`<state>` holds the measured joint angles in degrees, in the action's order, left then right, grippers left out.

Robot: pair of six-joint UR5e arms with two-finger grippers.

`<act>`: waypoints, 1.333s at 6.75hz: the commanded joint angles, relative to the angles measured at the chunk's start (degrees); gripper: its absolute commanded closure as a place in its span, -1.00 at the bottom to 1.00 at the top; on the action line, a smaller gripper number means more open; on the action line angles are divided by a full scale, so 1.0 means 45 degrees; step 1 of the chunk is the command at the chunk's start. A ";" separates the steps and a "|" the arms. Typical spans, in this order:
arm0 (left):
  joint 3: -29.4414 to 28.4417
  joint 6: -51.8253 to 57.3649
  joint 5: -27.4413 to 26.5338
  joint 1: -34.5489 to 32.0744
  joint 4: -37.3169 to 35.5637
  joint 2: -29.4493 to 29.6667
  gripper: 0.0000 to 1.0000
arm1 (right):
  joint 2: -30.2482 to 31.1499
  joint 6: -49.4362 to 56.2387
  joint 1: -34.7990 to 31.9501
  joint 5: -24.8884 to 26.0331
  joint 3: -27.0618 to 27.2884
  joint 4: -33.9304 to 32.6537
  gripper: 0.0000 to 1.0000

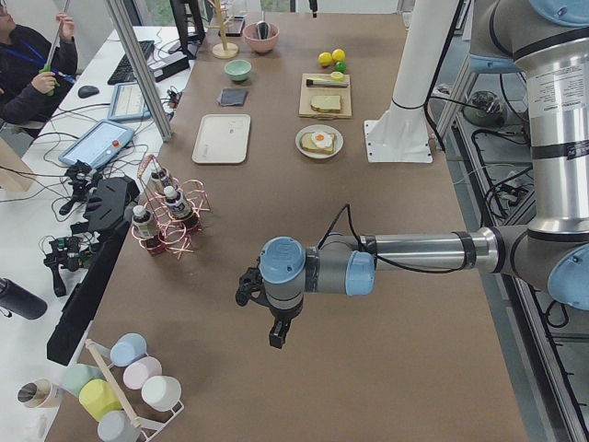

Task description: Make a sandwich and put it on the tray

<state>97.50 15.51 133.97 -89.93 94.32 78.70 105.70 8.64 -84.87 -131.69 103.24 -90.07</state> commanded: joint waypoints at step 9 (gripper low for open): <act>-0.0242 -0.0069 -0.0006 0.0004 -0.0140 -0.0067 -0.97 | -0.0012 -0.0005 0.0013 -0.0677 0.0085 0.0015 -1.00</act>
<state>96.40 15.16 133.95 -89.98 93.70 78.48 105.64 8.61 -84.82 -134.68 103.52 -90.07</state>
